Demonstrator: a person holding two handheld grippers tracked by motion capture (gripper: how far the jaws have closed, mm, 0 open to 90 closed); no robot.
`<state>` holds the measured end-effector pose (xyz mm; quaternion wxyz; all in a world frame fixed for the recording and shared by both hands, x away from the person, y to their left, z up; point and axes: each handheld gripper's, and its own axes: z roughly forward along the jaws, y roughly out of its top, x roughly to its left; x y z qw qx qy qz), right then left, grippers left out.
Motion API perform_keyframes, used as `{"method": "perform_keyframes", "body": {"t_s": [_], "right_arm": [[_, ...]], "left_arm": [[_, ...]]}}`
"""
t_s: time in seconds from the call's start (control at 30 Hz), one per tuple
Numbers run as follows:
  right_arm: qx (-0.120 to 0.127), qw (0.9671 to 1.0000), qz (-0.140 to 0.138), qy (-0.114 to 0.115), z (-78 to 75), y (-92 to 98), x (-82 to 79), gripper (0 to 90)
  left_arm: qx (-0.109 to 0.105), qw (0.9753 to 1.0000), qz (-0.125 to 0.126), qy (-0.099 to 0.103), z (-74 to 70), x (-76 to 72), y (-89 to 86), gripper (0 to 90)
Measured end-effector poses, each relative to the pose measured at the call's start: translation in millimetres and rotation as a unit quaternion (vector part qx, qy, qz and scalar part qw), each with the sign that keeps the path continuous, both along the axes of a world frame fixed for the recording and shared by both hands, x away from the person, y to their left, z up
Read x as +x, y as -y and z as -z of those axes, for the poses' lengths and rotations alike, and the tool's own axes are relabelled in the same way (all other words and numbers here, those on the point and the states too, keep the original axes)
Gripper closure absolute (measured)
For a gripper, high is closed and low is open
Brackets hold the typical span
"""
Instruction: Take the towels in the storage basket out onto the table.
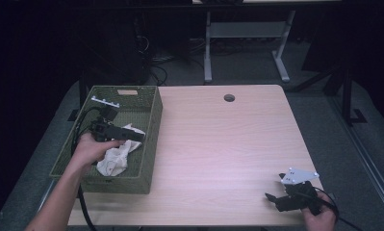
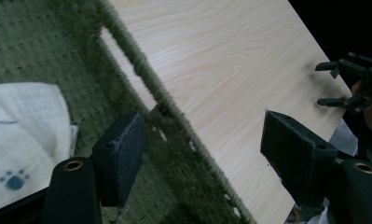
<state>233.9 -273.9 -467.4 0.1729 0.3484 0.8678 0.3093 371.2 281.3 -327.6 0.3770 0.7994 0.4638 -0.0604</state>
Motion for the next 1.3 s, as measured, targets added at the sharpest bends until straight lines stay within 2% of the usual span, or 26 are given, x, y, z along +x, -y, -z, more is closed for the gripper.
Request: {"method": "perform_keyframes", "body": {"t_s": [0.07, 0.13, 0.2, 0.27, 0.33, 0.37, 0.43, 0.53, 0.6, 0.63, 0.67, 0.7, 0.73, 0.93, 1.03, 1.07, 1.13, 1.23, 1.3], "right_arm": [[-0.002, 1.0, -0.001, 0.0, 0.0, 0.1, 0.0, 14.0], [-0.013, 0.9999, -0.01, 0.006, 0.0, 1.9, 1.3, 14.0], [0.002, 1.0, 0.002, -0.002, -0.1, -0.5, -0.7, 14.0], [0.002, 1.0, 0.002, -0.002, 0.0, -0.6, -0.9, 14.0], [0.002, 1.0, 0.002, -0.002, -0.1, -0.7, -0.9, 14.0], [0.001, 1.0, 0.002, -0.002, -0.3, -0.7, -1.0, 14.0], [0.0, 1.0, 0.001, -0.002, -0.2, -0.5, -0.9, 14.0], [0.001, 1.0, 0.003, -0.002, -0.3, -0.5, -0.9, 14.0], [0.001, 1.0, 0.003, -0.001, -0.5, -0.3, -0.9, 14.0], [0.001, 1.0, 0.003, -0.001, -0.5, -0.2, -0.9, 14.0], [0.001, 1.0, 0.003, -0.001, -0.5, -0.2, -0.9, 14.0], [0.001, 1.0, 0.001, 0.002, -0.5, 0.0, -0.7, 14.0], [0.001, 1.0, 0.001, 0.002, -0.5, 0.0, -0.7, 14.0], [0.002, 1.0, 0.002, -0.001, -0.8, -0.3, -1.4, 14.0], [0.002, 1.0, 0.001, 0.001, -0.6, 0.0, -0.9, 14.0], [0.001, 1.0, 0.001, 0.002, -0.5, 0.0, -0.9, 14.0], [0.002, 1.0, 0.002, -0.001, -0.6, -0.4, -1.3, 14.0], [0.002, 1.0, 0.001, -0.001, -0.6, -0.6, -1.3, 14.0], [0.003, 1.0, 0.002, -0.001, -0.9, -0.7, -1.5, 14.0]], "left_arm": [[0.013, 0.9999, -0.003, -0.002, 2.8, 0.2, -4.2, 31.3], [0.014, 0.9998, -0.013, -0.007, 7.6, 0.9, -10.1, 31.3], [0.02, 0.9996, -0.019, -0.009, 10.8, 1.5, -15.0, 31.3], [0.023, 0.9992, -0.03, -0.012, 15.4, 2.6, -20.6, 31.4], [0.039, 0.9982, -0.042, -0.019, 20.8, 4.9, -27.9, 31.3], [0.039, 0.998, -0.045, -0.021, 21.9, 5.4, -29.6, 31.3], [0.04, 0.9971, -0.059, -0.025, 26.2, 7.1, -35.3, 31.3], [0.069, 0.9943, -0.079, -0.021, 32.2, 9.0, -42.5, 29.4], [0.083, 0.9922, -0.09, -0.024, 35.5, 9.6, -44.3, 29.3], [0.083, 0.9922, -0.09, -0.024, 35.5, 9.6, -44.3, 29.3], [0.094, 0.991, -0.092, -0.028, 38.5, 10.4, -45.3, 29.3], [0.127, 0.9867, -0.094, -0.036, 46.0, 11.8, -46.9, 29.4], [0.127, 0.9867, -0.094, -0.036, 46.0, 11.8, -46.9, 29.4], [0.174, 0.9783, -0.097, -0.059, 62.8, 13.7, -51.8, 30.5], [0.188, 0.975, -0.097, -0.067, 68.5, 14.3, -52.8, 31.1], [0.201, 0.9727, -0.093, -0.069, 70.3, 14.8, -52.9, 31.2], [0.212, 0.97, -0.094, -0.074, 72.5, 15.1, -52.4, 32.6], [0.223, 0.9679, -0.084, -0.079, 75.0, 15.4, -51.3, 38.5], [0.232, 0.9651, -0.087, -0.085, 77.2, 16.4, -50.2, 38.9]]}}
